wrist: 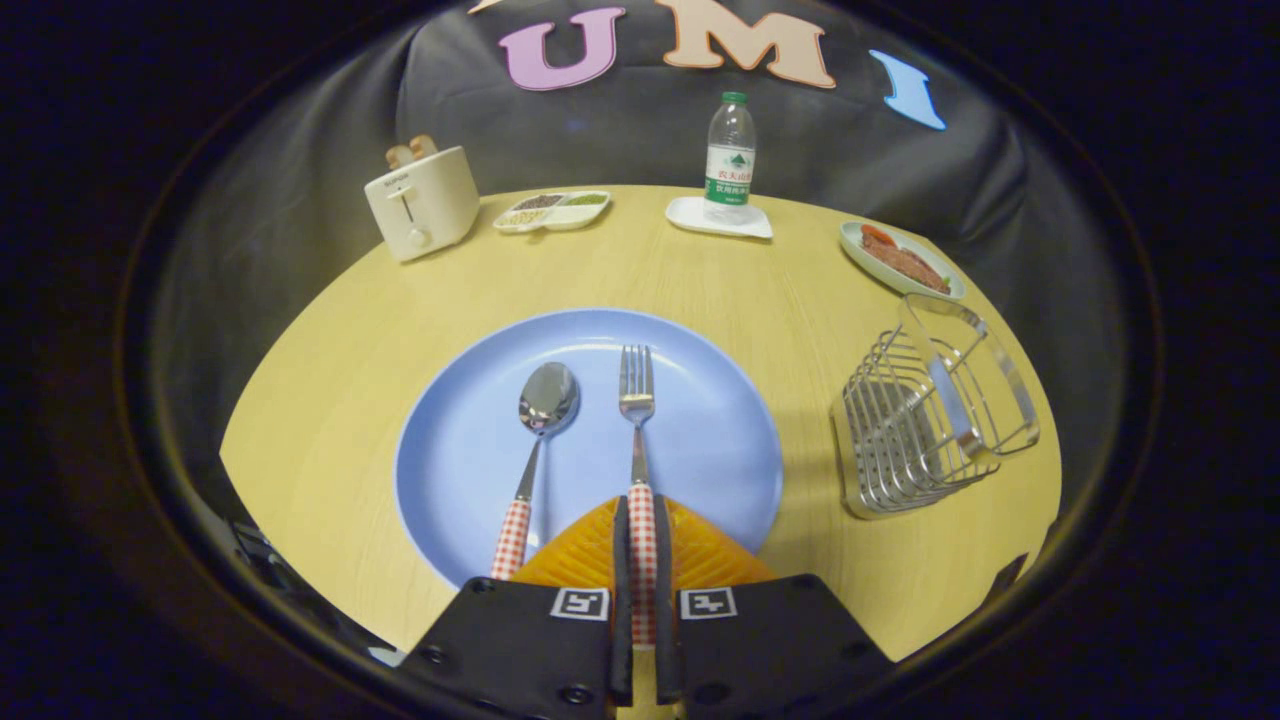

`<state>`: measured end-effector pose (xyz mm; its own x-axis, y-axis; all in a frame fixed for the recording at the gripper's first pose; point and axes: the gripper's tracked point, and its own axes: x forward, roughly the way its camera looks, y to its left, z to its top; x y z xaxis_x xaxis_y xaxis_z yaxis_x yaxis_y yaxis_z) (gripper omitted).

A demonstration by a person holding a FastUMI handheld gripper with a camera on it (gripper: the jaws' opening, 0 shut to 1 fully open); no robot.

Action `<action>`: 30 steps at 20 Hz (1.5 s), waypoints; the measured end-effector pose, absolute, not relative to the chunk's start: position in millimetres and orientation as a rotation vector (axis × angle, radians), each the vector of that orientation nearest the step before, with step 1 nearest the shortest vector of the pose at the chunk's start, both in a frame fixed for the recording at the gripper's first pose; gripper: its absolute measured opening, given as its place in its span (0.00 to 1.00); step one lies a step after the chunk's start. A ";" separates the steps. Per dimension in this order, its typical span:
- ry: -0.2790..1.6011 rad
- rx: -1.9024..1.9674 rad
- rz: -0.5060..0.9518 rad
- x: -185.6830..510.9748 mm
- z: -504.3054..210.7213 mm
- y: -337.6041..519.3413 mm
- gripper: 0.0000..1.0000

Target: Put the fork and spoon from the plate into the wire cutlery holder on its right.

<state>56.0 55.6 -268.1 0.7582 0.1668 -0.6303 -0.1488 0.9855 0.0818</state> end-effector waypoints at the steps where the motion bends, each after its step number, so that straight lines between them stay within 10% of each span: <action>1: 0.701 0.022 0.167 56.5 -271.2 57.1 0.12; 30: 1.335 0.209 -0.284 -13.5 -114.8 -82.4 0.07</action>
